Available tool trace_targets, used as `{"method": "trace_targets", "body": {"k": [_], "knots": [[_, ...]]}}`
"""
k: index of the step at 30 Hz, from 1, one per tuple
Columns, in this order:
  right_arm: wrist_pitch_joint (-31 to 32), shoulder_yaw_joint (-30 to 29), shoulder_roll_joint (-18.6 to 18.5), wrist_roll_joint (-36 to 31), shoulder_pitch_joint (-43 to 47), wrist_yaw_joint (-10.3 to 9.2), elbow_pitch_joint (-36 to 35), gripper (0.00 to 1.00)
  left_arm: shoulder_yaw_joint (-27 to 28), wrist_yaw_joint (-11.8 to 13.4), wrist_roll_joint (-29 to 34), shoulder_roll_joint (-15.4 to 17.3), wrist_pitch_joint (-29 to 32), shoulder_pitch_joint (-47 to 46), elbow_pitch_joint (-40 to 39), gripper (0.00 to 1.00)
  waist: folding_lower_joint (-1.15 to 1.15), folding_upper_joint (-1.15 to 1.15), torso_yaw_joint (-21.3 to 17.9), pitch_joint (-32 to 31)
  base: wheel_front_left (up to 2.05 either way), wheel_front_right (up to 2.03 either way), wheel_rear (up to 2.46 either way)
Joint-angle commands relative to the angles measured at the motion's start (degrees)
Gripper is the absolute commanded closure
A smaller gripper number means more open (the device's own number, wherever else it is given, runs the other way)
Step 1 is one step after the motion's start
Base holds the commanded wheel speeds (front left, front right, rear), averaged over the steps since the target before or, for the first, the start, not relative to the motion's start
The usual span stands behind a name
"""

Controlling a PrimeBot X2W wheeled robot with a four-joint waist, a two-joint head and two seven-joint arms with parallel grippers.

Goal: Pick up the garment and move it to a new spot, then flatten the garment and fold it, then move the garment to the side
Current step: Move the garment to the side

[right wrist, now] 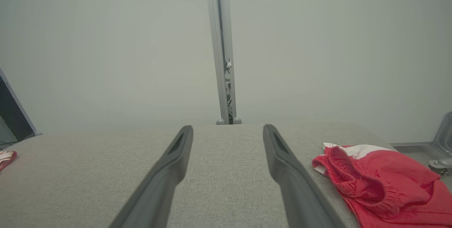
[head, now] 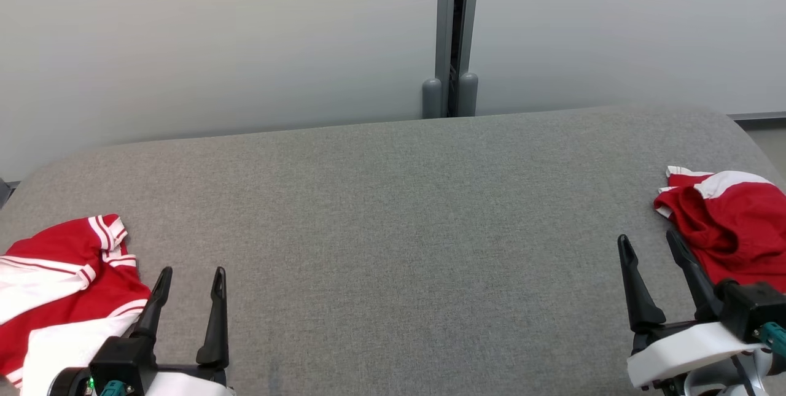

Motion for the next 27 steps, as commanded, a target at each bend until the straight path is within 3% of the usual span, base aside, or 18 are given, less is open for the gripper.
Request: {"method": "trace_targets", "body": {"k": [1,10,27], "knots": [[0.36,-0.1,-0.02,-0.38,0.87,0.01,-0.48,0.0,0.21,0.38,-0.43,0.44,0.12,0.75,0.22,0.0,0.0,0.0,0.11,-0.52,0.0,0.0,0.0],[1.21,-0.62,0.54,-1.05,1.85,0.01,-1.63,0.0,0.23,-0.61,-1.56,0.94,0.3,0.47,0.96,0.0,0.0,0.0,0.2,-1.0,0.0,0.0,0.0],[1.71,-0.92,0.86,-0.78,1.86,0.01,-1.54,0.0,0.04,-0.04,-1.95,1.01,0.01,-0.92,2.16,0.0,0.0,0.0,0.37,-0.92,0.0,0.0,0.0]]}}
